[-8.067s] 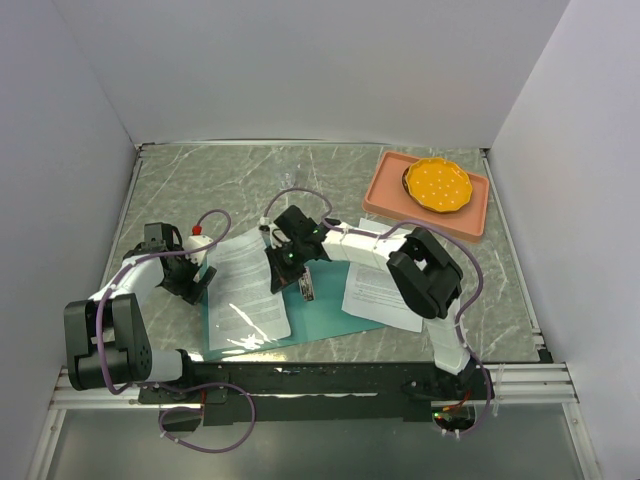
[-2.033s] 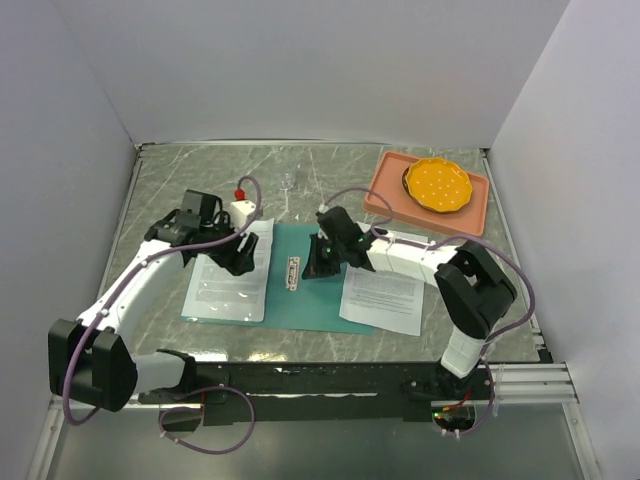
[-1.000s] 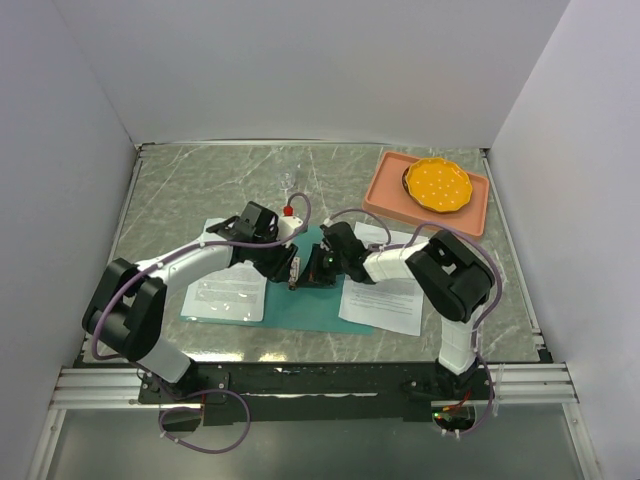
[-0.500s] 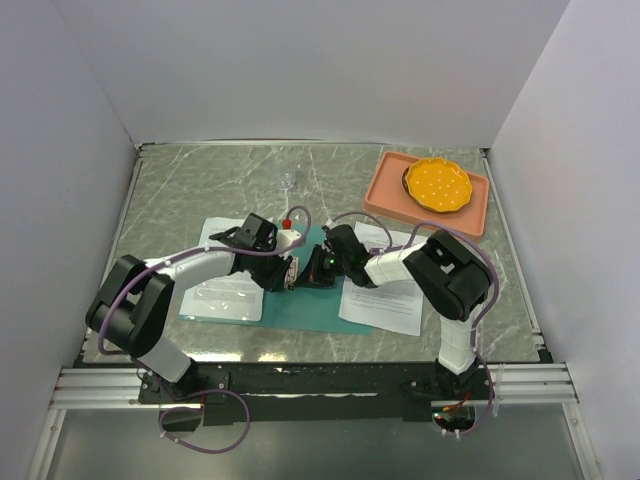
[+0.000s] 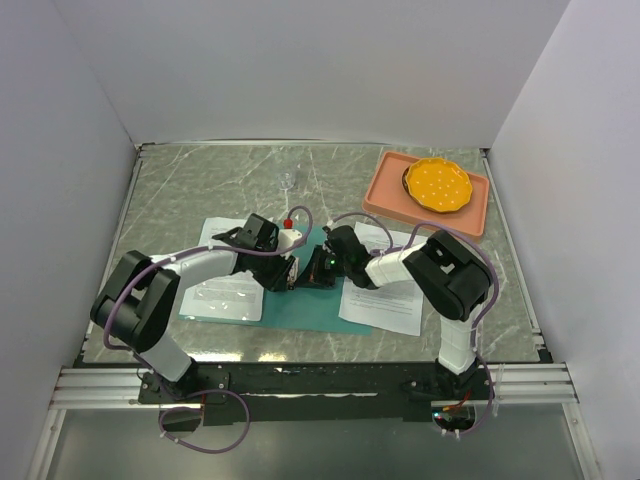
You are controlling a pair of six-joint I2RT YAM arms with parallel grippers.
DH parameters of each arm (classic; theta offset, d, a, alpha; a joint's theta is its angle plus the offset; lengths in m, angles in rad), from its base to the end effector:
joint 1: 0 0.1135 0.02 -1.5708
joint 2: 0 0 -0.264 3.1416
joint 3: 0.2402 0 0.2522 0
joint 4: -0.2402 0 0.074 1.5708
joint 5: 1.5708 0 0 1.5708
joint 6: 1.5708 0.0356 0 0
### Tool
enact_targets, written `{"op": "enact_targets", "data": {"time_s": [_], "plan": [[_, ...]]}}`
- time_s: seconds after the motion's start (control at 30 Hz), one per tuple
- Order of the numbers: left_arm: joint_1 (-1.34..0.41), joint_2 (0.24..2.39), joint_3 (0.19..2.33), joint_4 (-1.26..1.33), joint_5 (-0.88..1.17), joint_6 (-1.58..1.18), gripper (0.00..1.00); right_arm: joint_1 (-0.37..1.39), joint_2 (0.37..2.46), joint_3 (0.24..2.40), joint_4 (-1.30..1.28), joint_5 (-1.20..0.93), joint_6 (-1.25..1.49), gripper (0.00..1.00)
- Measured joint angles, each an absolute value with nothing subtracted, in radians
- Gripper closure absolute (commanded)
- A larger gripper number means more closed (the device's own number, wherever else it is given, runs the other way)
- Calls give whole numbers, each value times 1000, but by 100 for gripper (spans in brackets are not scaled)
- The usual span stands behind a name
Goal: Put the files into the folder
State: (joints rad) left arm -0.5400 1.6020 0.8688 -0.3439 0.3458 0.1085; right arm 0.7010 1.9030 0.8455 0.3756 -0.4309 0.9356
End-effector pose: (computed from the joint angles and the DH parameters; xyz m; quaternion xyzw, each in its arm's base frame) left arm 0.2523 -0.1653 0.1634 0.3442 0.8921 -0.2145 0.1994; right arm 0.2665 0.2443 0.1121 0.0119 0.8867 0.4385 0.1462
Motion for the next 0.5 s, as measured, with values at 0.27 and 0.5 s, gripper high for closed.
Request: {"op": "enact_targets", "data": {"time_s": [0.27,0.5], "plan": [[-540,1607,870,-338,344,108,71,700,1903,841,384,-432,939,100],[-540,1623,886,-348,355,107,80,697,1904,834,399,-431,945,100]]}}
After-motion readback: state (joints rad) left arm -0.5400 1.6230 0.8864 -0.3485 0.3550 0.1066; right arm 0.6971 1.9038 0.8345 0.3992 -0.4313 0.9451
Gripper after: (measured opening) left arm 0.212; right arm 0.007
